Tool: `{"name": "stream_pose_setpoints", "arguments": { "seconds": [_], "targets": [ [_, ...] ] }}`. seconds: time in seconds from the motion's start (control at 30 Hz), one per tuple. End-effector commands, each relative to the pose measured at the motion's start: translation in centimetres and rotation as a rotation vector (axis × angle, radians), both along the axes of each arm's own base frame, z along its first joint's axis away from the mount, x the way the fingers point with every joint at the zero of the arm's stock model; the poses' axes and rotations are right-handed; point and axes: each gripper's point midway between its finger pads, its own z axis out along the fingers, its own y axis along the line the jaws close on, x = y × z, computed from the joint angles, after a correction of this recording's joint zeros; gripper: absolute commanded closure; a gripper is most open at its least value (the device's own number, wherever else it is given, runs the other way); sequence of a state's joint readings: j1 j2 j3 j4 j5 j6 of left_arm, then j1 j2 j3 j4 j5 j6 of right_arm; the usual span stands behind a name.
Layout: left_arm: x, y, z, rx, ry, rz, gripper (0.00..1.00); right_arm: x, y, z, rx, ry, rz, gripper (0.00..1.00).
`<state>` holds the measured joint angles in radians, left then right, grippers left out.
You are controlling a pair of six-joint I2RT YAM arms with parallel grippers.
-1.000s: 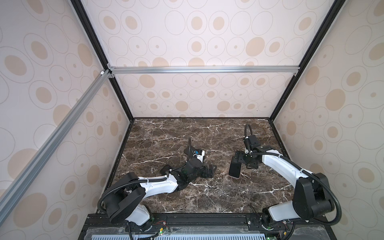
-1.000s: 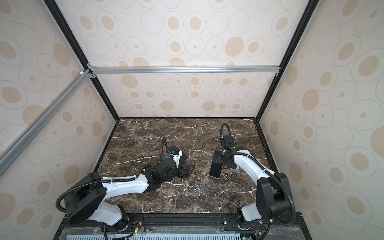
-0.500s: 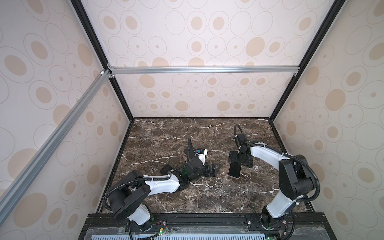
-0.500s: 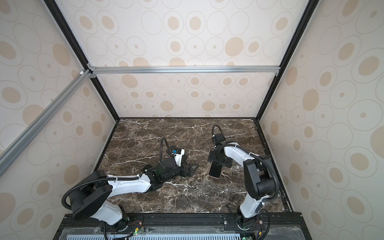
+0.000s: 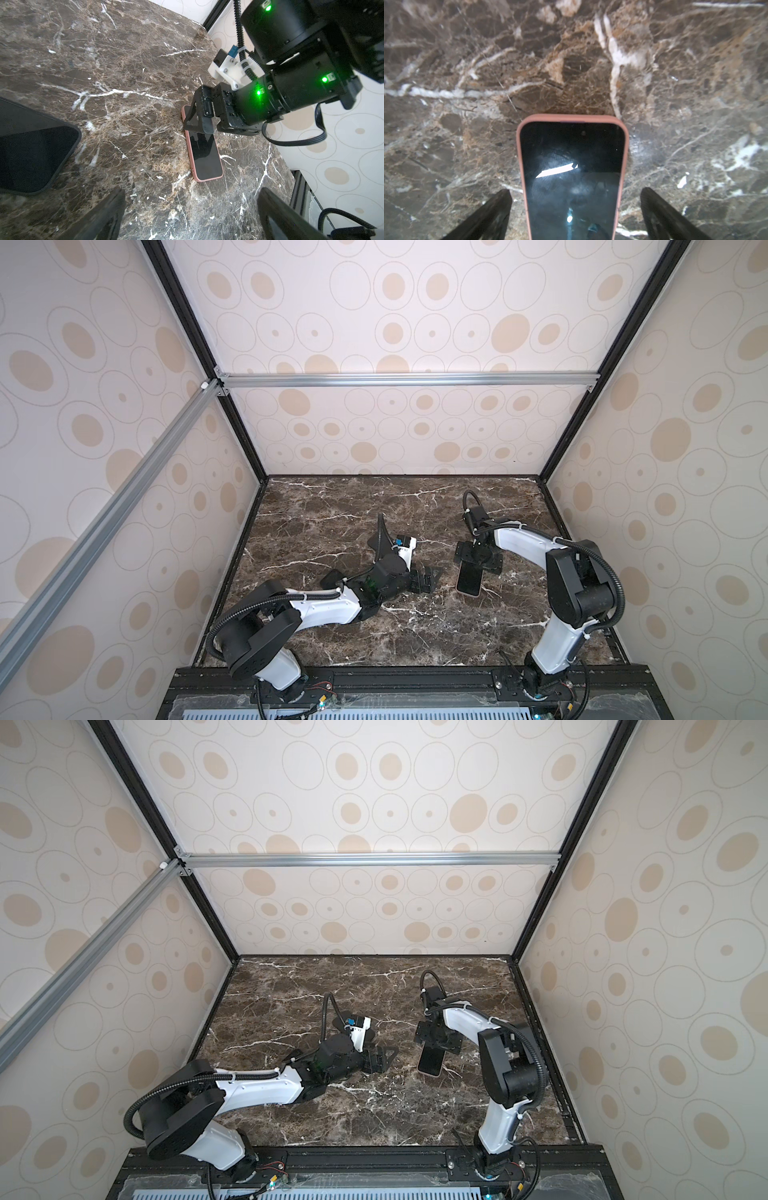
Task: Take the phone out of the phone case
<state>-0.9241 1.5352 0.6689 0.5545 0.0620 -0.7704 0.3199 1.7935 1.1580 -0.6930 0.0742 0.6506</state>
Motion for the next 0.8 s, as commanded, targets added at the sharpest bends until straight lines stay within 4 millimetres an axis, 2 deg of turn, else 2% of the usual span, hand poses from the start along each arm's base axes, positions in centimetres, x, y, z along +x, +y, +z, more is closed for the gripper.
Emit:
{"name": "stream_pose_setpoints", "arguments": {
  "seconds": [0.0, 0.37, 0.57, 0.77],
  "targets": [
    [0.4, -0.6, 0.9, 0.002, -0.024, -0.001, 0.01, -0.1, 0.2, -0.4, -0.001, 0.024, -0.016, 0.0],
    [0.3, -0.8, 0.5, 0.0, -0.011, -0.008, 0.01, -0.3, 0.7, -1.8, 0.021, 0.06, -0.002, 0.04],
    [0.3, -0.9, 0.3, -0.002, -0.001, -0.01, 0.01, -0.9, 0.5, -2.5, 0.013, 0.083, -0.001, 0.11],
    [0.5, -0.9, -0.8, 0.025, 0.019, 0.002, 0.01, -1.5, 0.2, -2.8, 0.001, 0.102, 0.011, 0.19]
  ]
}}
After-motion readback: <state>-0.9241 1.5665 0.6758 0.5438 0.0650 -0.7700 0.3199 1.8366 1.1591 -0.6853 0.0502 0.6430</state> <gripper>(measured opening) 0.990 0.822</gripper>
